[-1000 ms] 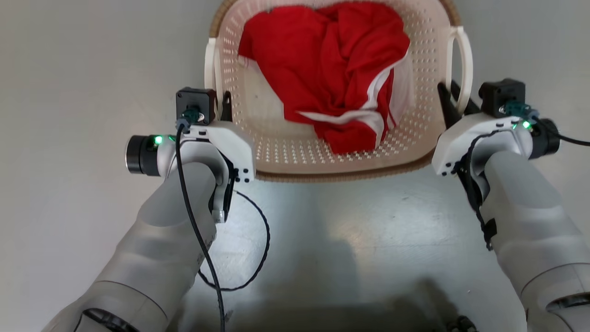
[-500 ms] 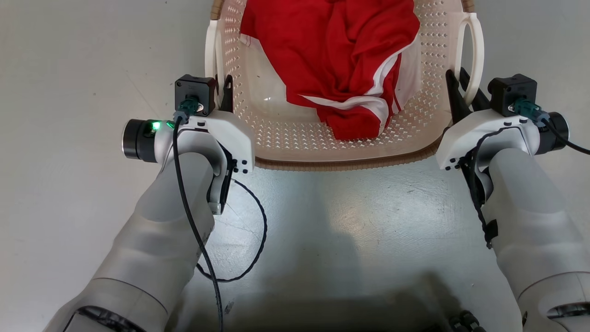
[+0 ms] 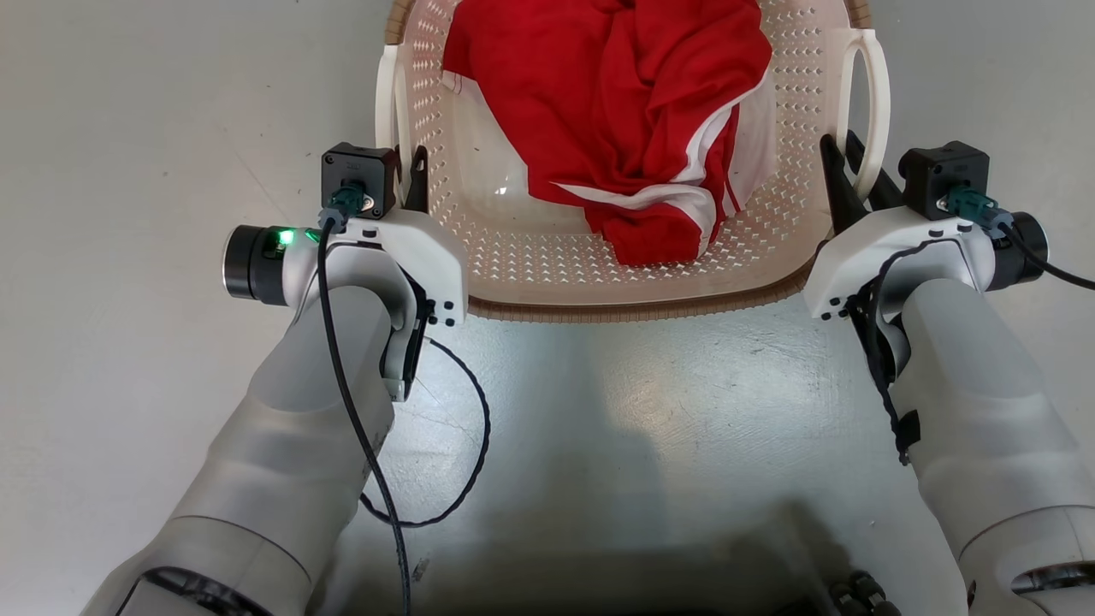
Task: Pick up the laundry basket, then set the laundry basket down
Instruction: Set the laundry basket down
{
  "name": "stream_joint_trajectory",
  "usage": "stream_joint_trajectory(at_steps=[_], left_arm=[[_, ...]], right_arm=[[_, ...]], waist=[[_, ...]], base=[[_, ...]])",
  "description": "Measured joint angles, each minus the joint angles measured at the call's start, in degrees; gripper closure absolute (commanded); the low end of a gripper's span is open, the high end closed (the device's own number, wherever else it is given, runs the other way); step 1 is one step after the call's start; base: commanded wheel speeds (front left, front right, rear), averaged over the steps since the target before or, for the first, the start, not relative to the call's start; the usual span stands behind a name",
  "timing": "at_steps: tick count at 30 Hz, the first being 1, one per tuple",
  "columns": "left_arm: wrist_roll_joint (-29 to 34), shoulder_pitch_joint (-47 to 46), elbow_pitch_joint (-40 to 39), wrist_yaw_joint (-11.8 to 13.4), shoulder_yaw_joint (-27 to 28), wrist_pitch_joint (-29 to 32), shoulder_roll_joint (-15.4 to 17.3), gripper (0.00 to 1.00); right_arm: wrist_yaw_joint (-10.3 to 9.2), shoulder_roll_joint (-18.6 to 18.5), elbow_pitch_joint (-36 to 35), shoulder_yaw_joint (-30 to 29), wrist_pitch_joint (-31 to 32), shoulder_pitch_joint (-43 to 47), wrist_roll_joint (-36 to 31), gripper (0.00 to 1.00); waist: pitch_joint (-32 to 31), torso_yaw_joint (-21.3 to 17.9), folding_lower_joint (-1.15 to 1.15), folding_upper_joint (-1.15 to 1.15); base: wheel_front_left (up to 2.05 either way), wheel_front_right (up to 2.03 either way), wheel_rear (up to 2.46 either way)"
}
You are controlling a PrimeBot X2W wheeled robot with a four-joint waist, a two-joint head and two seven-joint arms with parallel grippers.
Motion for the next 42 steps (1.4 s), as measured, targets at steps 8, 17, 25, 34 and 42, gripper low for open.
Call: stream_joint_trajectory(at_steps=[8,17,25,34,42], left_arm=[[0.0,-0.1,0.5,0.0,-0.6,0.0,0.0,1.00],[-0.3,-0.6,1.2,0.1,-1.2,0.0,-0.3,0.00],[-2.0,-0.7,2.8,1.7,-3.0,0.0,-0.7,0.00],[-2.3,-0.6,3.0,3.1,-2.3,0.0,-0.8,0.00],[-2.3,3.3,-0.8,2.6,2.5,0.0,-0.7,0.00]], right_arm=[[0.00,0.0,0.1,0.3,0.0,0.0,0.4,1.00],[0.00,0.1,0.0,-1.2,0.0,0.0,0.2,0.00],[0.00,0.2,-0.3,-4.4,-0.1,0.2,-2.0,0.00],[0.00,0.2,-2.6,-4.6,-0.1,2.6,-1.4,0.00],[0.00,0.3,-5.4,-3.7,-0.1,6.6,-0.1,0.00]], waist=[[0.1,-0.2,0.00,0.00],[0.6,-0.4,0.00,0.00],[0.1,0.2,0.00,0.00],[-3.1,0.3,0.00,0.00],[-10.3,0.2,0.00,0.00]], base=[[0.00,0.00,0.00],[0.00,0.00,0.00],[0.00,0.00,0.00],[0.00,0.00,0.00],[0.00,0.00,0.00]])
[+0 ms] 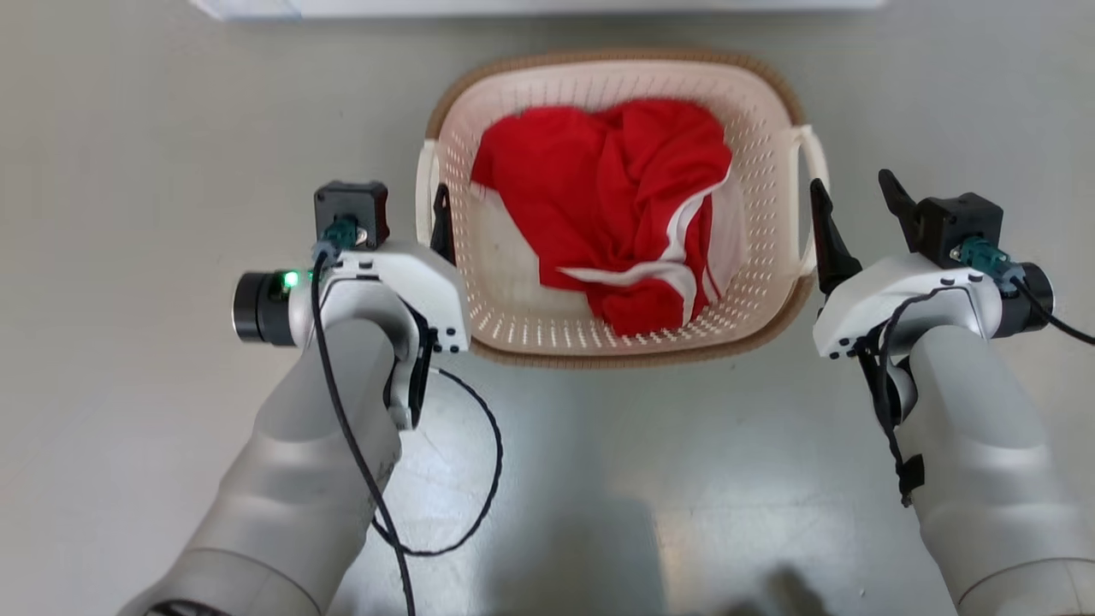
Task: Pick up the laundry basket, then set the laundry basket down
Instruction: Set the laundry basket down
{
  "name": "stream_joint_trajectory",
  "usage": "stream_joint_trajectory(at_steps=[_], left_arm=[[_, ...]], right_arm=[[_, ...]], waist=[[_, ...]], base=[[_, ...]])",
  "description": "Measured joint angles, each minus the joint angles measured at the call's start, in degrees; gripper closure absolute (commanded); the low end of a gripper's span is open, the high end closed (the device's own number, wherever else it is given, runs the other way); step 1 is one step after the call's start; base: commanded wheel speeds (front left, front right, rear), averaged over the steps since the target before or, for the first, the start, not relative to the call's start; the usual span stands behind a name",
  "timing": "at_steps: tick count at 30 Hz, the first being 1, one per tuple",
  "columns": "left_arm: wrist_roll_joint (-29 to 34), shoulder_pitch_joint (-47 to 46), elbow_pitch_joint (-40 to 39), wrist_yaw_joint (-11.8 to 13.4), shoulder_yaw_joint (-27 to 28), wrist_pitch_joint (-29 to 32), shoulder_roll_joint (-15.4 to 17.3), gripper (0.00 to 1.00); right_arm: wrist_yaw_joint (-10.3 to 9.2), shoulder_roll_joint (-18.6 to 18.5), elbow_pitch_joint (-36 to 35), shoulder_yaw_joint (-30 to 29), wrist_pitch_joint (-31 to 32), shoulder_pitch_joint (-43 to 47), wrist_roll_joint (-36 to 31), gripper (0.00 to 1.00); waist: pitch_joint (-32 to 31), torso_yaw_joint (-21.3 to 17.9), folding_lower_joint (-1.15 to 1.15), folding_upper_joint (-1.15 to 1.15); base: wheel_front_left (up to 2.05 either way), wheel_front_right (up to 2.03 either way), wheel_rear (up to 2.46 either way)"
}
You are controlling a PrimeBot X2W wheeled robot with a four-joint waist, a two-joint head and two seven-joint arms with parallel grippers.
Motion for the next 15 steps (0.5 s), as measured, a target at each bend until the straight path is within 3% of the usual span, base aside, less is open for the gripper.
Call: stream_joint_trajectory(at_steps=[15], left_arm=[[6.0,13.3,-11.3,-3.4,11.5,0.0,0.4,0.00]], right_arm=[[0.00,0.3,-10.4,3.5,0.0,8.3,1.9,0.00]], waist=[[-16.8,-1.0,0.00,0.00]], base=[[0.00,0.00,0.00]])
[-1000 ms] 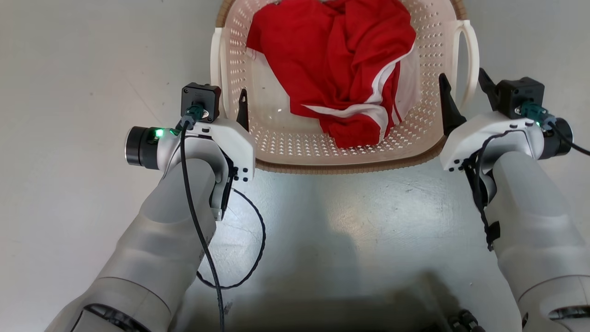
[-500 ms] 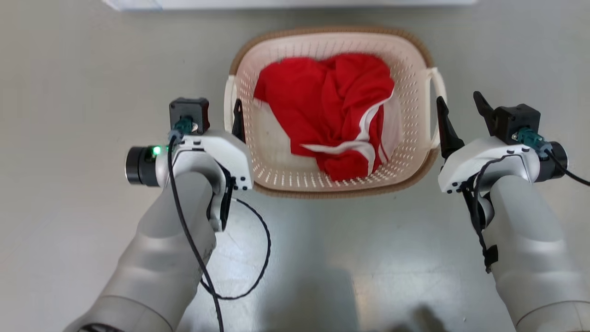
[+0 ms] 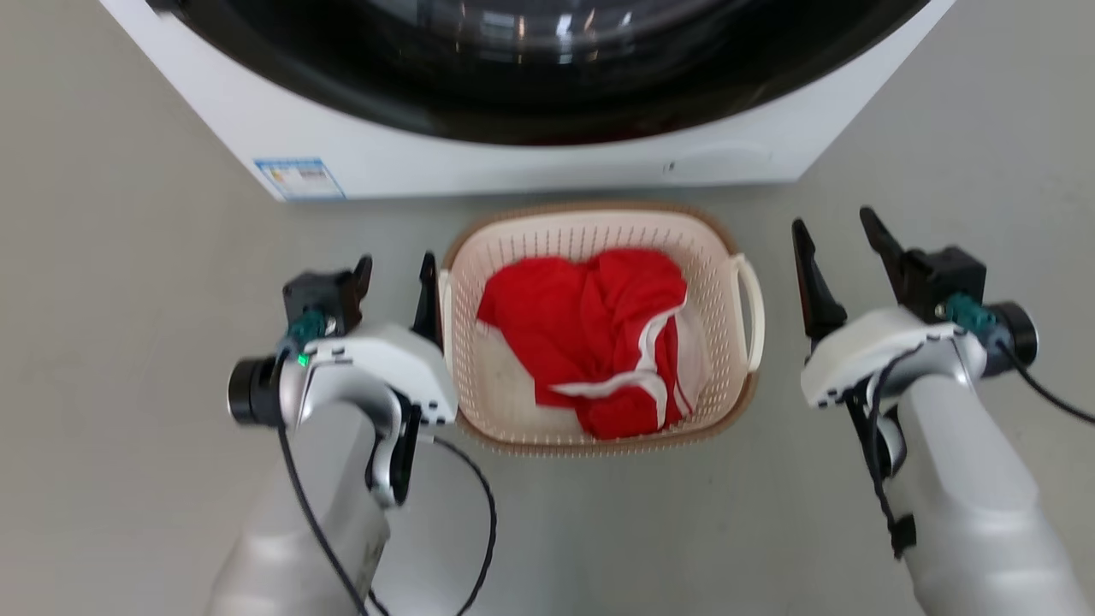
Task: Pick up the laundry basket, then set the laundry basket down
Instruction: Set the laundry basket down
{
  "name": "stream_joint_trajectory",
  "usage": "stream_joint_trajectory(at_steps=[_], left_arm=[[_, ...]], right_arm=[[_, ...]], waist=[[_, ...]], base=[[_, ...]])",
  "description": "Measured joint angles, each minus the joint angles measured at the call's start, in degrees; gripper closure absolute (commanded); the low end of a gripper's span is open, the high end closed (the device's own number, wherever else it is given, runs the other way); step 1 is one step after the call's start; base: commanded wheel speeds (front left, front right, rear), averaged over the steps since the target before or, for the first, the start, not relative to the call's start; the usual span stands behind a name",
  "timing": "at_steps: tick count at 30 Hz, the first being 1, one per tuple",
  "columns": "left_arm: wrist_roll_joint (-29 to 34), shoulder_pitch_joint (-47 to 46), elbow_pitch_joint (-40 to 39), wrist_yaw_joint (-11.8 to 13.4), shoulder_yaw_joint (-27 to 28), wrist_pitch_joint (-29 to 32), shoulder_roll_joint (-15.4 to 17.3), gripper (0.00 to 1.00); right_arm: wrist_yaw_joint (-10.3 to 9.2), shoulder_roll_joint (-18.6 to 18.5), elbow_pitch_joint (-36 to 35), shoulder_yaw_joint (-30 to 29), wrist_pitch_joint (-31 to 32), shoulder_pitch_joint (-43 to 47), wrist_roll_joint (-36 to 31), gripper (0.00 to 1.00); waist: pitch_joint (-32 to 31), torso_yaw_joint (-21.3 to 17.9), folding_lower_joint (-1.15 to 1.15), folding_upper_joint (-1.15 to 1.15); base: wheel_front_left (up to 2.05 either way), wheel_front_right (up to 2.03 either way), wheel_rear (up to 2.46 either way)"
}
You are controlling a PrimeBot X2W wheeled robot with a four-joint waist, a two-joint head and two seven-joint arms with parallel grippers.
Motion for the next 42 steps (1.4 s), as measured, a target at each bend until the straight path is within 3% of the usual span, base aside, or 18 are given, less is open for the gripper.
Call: stream_joint_trajectory(at_steps=[22,33,42], left_arm=[[5.4,30.9,-18.0,-3.5,13.7,0.0,2.3,0.00],[6.1,41.7,-26.4,-3.6,18.1,0.0,2.6,0.00],[6.2,44.5,-30.4,-3.6,19.7,0.0,2.2,0.00]], right_arm=[[0.00,0.5,-12.8,-0.5,0.0,24.4,-0.9,0.00],[0.00,0.7,-20.9,-1.1,1.0,35.0,1.1,0.00],[0.00,0.9,-25.9,-1.8,3.3,38.3,2.2,0.00]], waist=[[-22.1,0.1,0.00,0.00],[-26.6,-0.4,0.00,0.00],[-27.3,-0.4,0.00,0.00]], base=[[0.00,0.00,0.00],[0.00,0.00,0.00],[0.00,0.00,0.00]])
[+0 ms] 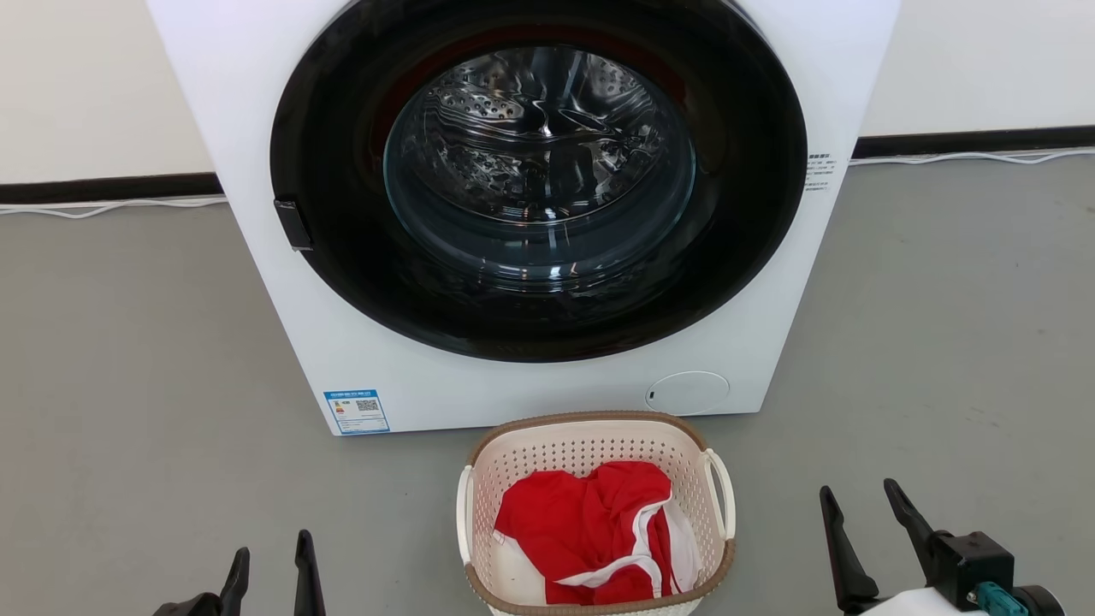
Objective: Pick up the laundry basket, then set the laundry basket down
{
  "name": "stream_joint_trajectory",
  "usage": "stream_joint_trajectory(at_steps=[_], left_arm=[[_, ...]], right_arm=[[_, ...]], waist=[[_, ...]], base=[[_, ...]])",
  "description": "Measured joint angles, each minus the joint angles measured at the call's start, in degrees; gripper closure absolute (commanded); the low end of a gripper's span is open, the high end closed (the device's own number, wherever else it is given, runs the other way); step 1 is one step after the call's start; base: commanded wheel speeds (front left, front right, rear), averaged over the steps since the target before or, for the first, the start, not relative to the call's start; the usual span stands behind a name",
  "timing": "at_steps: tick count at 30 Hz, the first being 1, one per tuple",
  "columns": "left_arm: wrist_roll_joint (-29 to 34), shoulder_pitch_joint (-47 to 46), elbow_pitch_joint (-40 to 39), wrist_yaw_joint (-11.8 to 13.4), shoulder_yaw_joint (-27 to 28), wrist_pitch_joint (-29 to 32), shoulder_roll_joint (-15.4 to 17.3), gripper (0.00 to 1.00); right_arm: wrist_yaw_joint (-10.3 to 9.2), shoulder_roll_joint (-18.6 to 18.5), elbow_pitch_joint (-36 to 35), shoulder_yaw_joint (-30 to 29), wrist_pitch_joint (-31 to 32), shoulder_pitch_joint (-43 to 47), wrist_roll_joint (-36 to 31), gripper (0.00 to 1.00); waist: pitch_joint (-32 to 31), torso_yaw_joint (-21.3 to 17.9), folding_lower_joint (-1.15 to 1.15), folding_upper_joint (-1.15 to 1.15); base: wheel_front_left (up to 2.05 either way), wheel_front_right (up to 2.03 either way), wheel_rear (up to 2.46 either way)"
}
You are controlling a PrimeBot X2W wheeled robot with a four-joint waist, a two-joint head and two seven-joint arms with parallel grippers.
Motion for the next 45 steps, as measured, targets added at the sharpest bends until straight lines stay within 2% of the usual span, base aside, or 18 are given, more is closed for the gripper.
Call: stream_joint_trajectory(at_steps=[6,7,15,45], left_arm=[[0.0,0.0,-1.2,-0.1,0.7,0.0,-0.2,0.00],[0.0,0.0,-1.2,0.0,0.8,0.0,-0.4,1.00],[-1.6,1.1,2.5,0.0,0.7,0.6,-1.4,1.00],[-18.7,-0.4,2.0,-2.5,1.8,5.6,-1.5,1.00]], right_arm=[[0.00,0.0,-1.7,-0.1,0.9,0.6,0.0,0.00],[0.00,0.0,-1.5,-0.1,0.8,0.7,0.0,1.00],[-0.01,0.5,2.2,-0.2,1.4,2.7,1.8,1.00],[-0.10,0.5,1.0,-0.6,5.1,1.5,23.8,1.00]], waist=[[0.0,0.0,0.00,0.00],[-0.1,0.0,0.00,0.00],[-0.1,0.1,0.00,0.00],[0.3,0.6,0.01,0.00]], base=[[0.00,0.00,0.00],[0.00,0.00,0.00],[0.00,0.00,0.00],[0.00,0.00,0.00]])
